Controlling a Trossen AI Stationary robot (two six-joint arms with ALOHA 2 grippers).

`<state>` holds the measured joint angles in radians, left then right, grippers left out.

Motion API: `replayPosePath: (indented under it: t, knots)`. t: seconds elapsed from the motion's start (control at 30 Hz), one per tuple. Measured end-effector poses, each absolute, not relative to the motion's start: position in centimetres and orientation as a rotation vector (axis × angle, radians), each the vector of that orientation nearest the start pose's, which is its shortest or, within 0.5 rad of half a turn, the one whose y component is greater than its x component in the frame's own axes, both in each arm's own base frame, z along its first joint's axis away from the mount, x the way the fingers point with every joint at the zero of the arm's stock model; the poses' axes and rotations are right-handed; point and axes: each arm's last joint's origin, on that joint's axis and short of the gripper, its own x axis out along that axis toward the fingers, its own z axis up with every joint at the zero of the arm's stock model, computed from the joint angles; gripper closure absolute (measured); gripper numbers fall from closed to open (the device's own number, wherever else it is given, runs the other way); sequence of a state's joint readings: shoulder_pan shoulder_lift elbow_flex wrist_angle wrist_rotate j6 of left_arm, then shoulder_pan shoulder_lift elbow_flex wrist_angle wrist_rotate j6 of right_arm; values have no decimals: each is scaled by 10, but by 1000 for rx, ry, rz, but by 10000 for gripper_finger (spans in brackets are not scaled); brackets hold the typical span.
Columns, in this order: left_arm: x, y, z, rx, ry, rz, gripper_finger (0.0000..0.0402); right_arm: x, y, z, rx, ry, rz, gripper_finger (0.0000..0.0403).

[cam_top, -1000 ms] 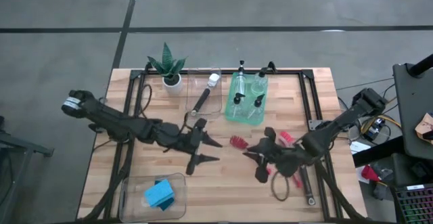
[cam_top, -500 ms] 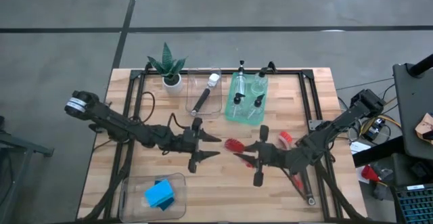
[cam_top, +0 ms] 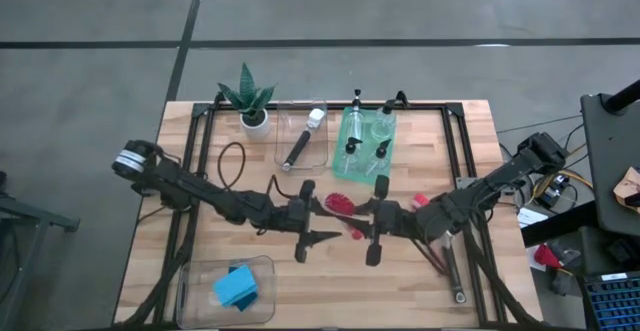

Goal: Pick & Place Kitchen Sink Supplies
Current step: Put the red dish brush into the top transparent bin

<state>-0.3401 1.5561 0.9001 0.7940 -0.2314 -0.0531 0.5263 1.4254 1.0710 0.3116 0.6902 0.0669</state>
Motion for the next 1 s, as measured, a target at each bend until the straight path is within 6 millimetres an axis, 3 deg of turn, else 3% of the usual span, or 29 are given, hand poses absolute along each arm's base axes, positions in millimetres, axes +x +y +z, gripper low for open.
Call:
replayPosePath:
  t: [0.27,0.83,1.0]
  knots:
    - [332,-110,283,-99,-143,-113,217,289,144,333,39,20,-162,358]
    - [334,-106,285,-123,-149,-104,362,290,140,324,64,-32,-145,356]
    - [334,-106,284,-122,-139,-105,365,290,139,322,58,-22,-127,347]
